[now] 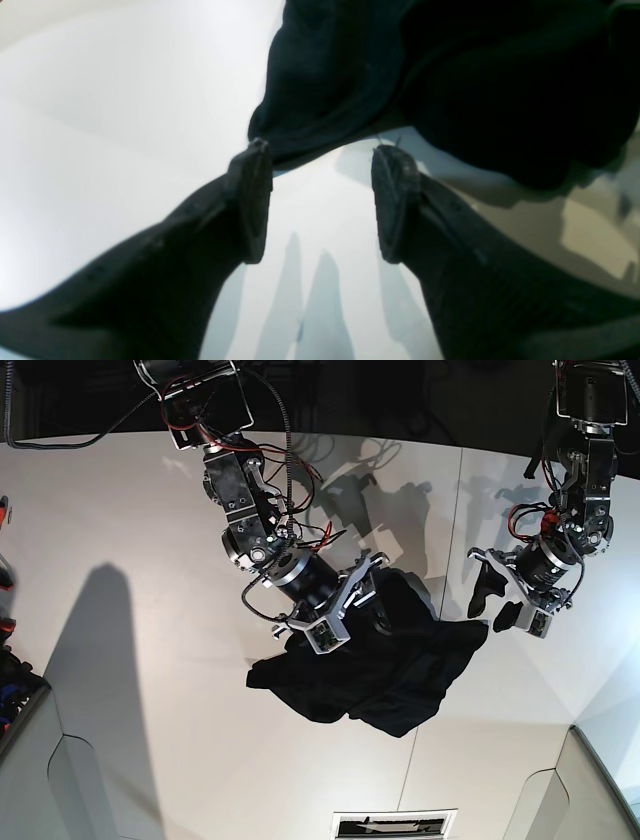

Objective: Layout the t-shirt on the table in an organized manner, then fold the t-shirt properly
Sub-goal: 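Lower both grippers onto the black t-shirt and pinch its fabric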

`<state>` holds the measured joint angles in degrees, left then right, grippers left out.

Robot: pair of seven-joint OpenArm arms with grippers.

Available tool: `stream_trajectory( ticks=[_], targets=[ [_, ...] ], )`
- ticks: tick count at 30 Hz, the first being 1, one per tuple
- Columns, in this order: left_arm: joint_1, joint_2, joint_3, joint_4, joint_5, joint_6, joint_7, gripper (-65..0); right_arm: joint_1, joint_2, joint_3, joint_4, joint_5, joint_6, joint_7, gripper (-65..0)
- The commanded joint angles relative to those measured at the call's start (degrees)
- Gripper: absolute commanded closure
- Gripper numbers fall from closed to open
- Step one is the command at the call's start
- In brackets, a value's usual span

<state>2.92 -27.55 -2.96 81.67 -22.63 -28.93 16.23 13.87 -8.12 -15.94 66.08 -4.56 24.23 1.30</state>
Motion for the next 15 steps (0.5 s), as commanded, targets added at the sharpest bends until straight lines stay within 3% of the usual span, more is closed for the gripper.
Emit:
stream_trajectory(
  ticks=[1,3,5,12,15],
  targets=[
    [-1.0,-0.4,-0.4,0.7,-0.7,0.0,-1.4,-34.6,1.1,-0.6,-0.8,0.9,-0.1,0.4,1.7,-23.2],
    [-1.0,0.1,-0.4,0.7,-0.7,0.0,-1.4,-34.6,1.2,-0.6,-2.2,0.9,-1.6,0.4,1.6,-12.1],
    [-0.9,0.4,-0.4,0.7,-0.7,0.0,-1.4,-34.6,1.2,-0.6,-3.4,0.9,-2.8,0.0,1.7,-6.6],
    [-0.8,0.4,-0.4,0.7,-1.4,0.0,-0.2,-34.6,1.2,-0.6,-3.9,0.9,-5.5,-1.1,1.7,-7.6],
    [-0.8,0.4,-0.4,0.7,-3.5,0.0,1.2,-34.6,1.2,-0.6,-4.0,0.9,-5.5,-3.0,1.7,-14.3]
  ],
)
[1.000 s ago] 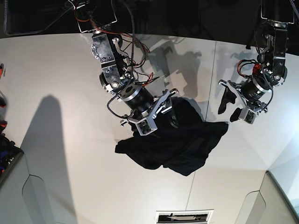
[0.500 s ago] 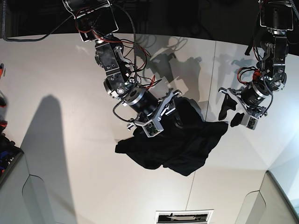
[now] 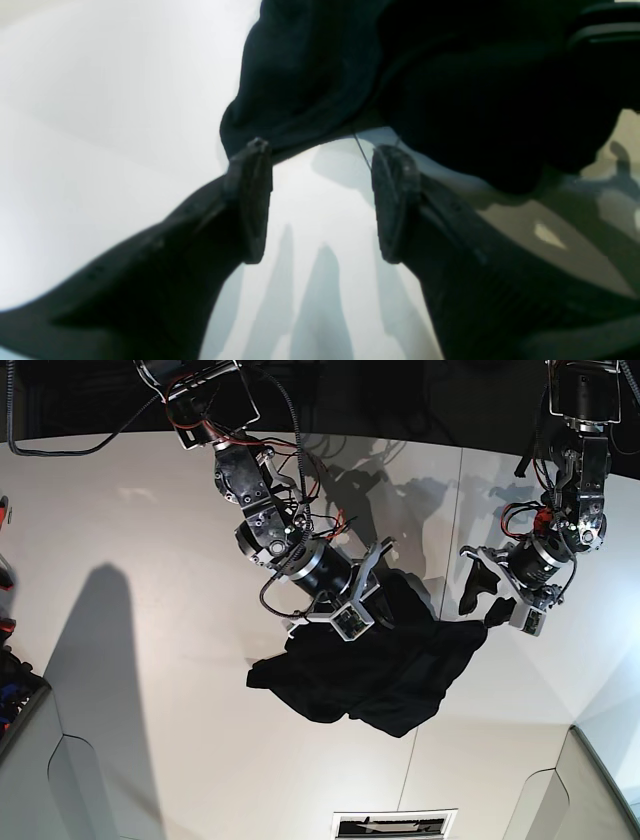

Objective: Layout the t-shirt on the table in an organized manner, then fold the t-shirt properly
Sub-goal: 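Lower both grippers onto the black t-shirt and pinch its fabric, then lift the shirt with the right gripper and drag it sideways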

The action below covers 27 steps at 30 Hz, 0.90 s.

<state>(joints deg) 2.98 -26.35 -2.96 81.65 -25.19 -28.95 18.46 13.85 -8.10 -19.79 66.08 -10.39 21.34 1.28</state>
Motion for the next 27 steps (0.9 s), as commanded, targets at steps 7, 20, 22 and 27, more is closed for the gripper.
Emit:
stream_trajectory(
  ticks=[7,20,22,27],
  targets=[
    [-0.7,-0.8,-0.4,0.8,-1.3,-2.0,-0.5,-34.6,4.5,-0.6,-0.9,-3.9,0.3,-0.6,2.7,-40.7],
    [-0.8,-0.8,-0.4,0.8,-2.3,-2.4,0.6,-34.6,10.3,-0.6,-3.6,-12.4,0.3,-0.6,3.7,-13.9],
    [-0.7,-0.8,-0.4,0.8,-2.2,-2.4,0.6,-34.6,10.2,-0.6,-3.6,-12.0,0.3,-0.3,3.7,-3.1],
    [-0.7,-0.8,-0.4,0.8,-2.2,-1.7,0.6,-34.6,9.2,-0.6,-3.4,-5.4,0.5,3.9,2.7,0.0]
  ],
)
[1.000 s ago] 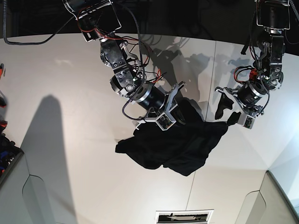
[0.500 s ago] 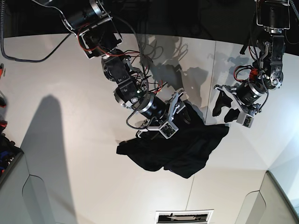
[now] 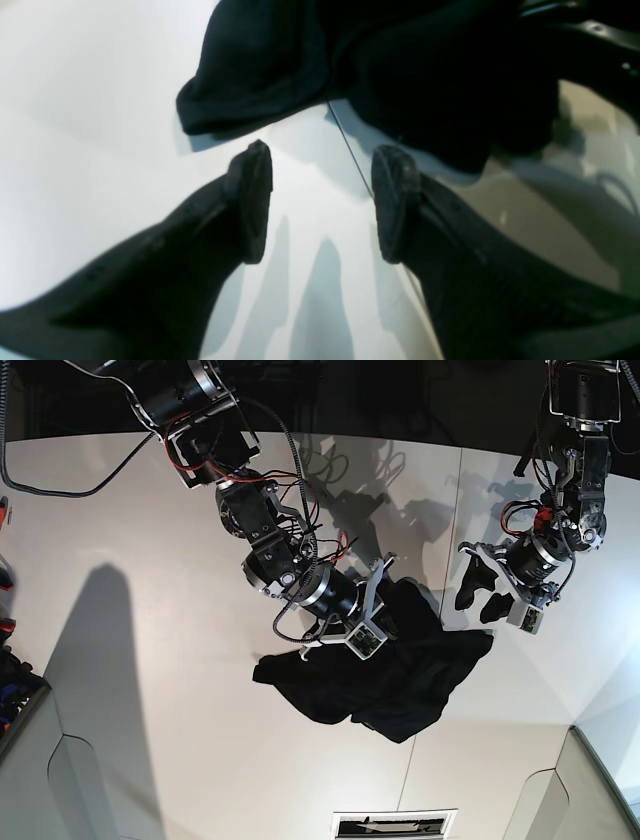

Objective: Layout the t-shirt on the table in an organized manner, then fold the t-shirt properly
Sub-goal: 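Lift the shirt with the right gripper and drag it sideways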

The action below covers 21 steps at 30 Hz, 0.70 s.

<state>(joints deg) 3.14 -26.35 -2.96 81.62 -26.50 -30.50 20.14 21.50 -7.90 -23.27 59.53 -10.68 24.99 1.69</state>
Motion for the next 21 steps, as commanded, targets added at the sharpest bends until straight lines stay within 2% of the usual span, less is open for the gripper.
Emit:
stream_trajectory(
  ticks=[1,4,9,11,14,15,18,19,21],
  targets=[
    [-0.9,-0.8,-0.4,0.8,-0.9,-0.2,-1.0,-34.6,0.6,-0.7,0.2,4.1,1.3,0.6,2.1,0.0],
    [-0.9,-0.8,-0.4,0.8,-0.9,-0.2,-1.1,-34.6,-2.9,-0.7,2.3,15.6,3.8,0.7,-1.4,0.0],
    [-0.9,-0.8,-0.4,0.8,-0.6,-0.2,-1.0,-34.6,-6.8,-0.7,9.9,34.9,8.1,0.7,-13.9,0.0],
    [-0.9,-0.8,-0.4,0.8,-0.7,-0.2,-1.0,-34.6,-7.1,-0.7,13.7,39.9,8.4,0.3,-19.8,0.0],
    [-0.9,-0.8,-0.4,0.8,-0.7,-0.2,-1.0,-34.6,-7.1,-0.7,19.9,43.1,9.8,-1.3,-25.3,0.0],
    [-0.9,-0.8,-0.4,0.8,-0.7,-0.2,-1.1,-34.6,-7.1,-0.7,22.1,43.2,11.0,-1.3,-26.7,-5.8],
    [-0.9,-0.8,-0.4,0.8,-0.7,-0.2,-2.1,-34.6,-7.1,-0.7,28.5,43.0,16.4,-1.2,-31.4,-39.6],
    [-0.9,-0.8,-0.4,0.8,-0.7,-0.2,-2.4,-34.6,-7.1,-0.6,30.6,43.0,18.0,-1.2,-32.8,-46.0],
    [-1.1,-0.8,-0.4,0.8,-0.7,-0.2,-2.3,-34.6,-7.1,-0.2,34.5,43.0,21.7,-0.5,-35.5,-45.4]
  ],
)
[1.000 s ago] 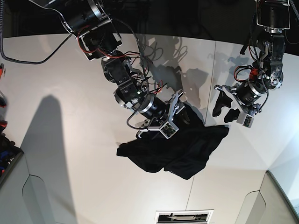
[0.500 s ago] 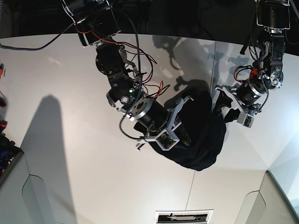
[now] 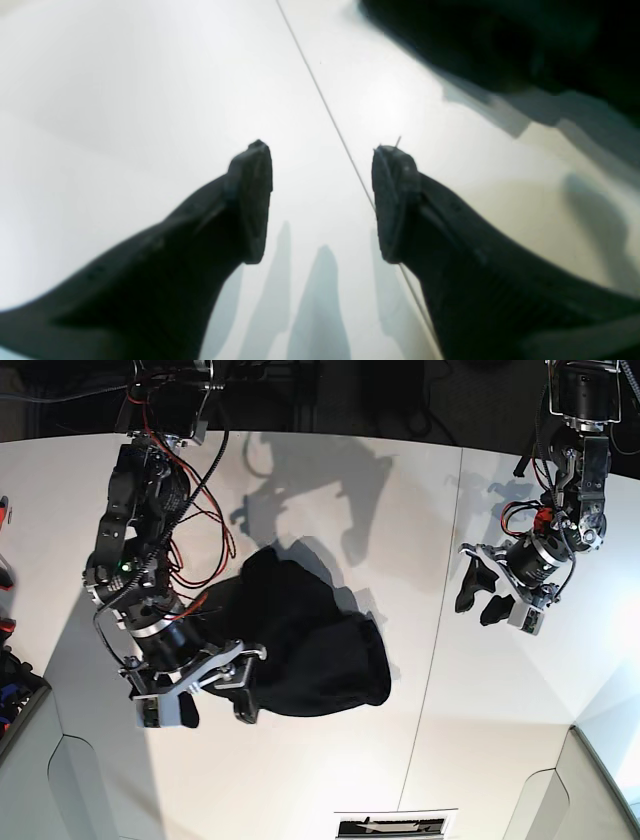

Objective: Layout the t-shirt on the table in an organized manner, then fold the t-shirt properly
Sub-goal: 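Lift the shirt with the right gripper and drag it sideways, then grasp another edge of the shirt with the left gripper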

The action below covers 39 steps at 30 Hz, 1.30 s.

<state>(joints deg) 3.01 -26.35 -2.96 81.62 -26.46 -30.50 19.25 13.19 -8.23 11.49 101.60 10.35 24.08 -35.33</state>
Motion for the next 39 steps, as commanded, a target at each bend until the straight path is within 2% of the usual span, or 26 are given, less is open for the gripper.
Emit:
stream_trajectory(
  ticks=[1,4,7,10,11,14,18,23,27,31,35,39],
  targets=[
    [-1.0,-0.8,-0.4,0.8,-0.8,-0.2,-1.5,-34.6,1.0,0.3,1.6,0.9,2.9,1.0,0.9,-45.4],
    [-0.9,-0.8,-0.4,0.8,-0.8,-0.2,-1.4,-34.6,-0.4,0.8,6.5,1.0,8.3,3.1,0.8,-45.4],
    [-1.0,-0.8,-0.4,0.8,-0.7,-1.0,-0.8,-34.6,-2.2,0.8,10.4,0.9,9.7,3.4,0.7,-45.4],
    [-0.9,-0.6,-0.4,3.0,-0.9,-8.5,-0.1,-34.6,-5.0,0.8,12.0,0.9,9.7,3.4,0.8,-45.4],
    [-0.9,-0.3,-0.4,4.2,-1.5,-9.4,-0.1,-34.6,-6.1,0.8,12.1,0.9,9.6,3.4,0.8,-45.4],
    [-1.1,1.4,-0.3,8.5,-4.5,-9.4,-0.1,-34.6,-9.6,0.9,12.1,0.8,10.2,3.4,0.8,-45.4],
    [-3.1,5.0,2.8,10.9,-4.5,-9.0,0.3,-34.6,-12.7,0.8,12.0,-0.8,10.7,3.4,1.0,-45.4],
    [-6.1,8.6,12.0,10.9,4.0,-6.2,-0.3,-34.6,-13.2,0.9,12.0,-5.7,10.7,3.5,2.9,-45.4],
    [-7.8,10.7,18.4,10.4,11.9,0.0,-2.8,-34.6,-12.7,0.9,11.3,-10.8,10.6,3.8,6.8,-45.4],
    [-9.6,12.3,21.9,8.8,18.5,0.3,-4.9,-34.6,-11.4,0.9,8.6,-14.5,10.6,4.7,7.9,-45.4],
    [-11.8,13.0,24.7,4.6,23.6,4.5,-5.9,-34.6,-10.6,0.9,4.9,-15.4,10.2,4.7,9.0,-45.4],
    [-13.6,13.1,25.6,-0.1,25.5,5.4,-9.3,-34.6,-10.7,0.7,2.7,-15.4,9.3,4.6,9.5,-45.4]
  ],
)
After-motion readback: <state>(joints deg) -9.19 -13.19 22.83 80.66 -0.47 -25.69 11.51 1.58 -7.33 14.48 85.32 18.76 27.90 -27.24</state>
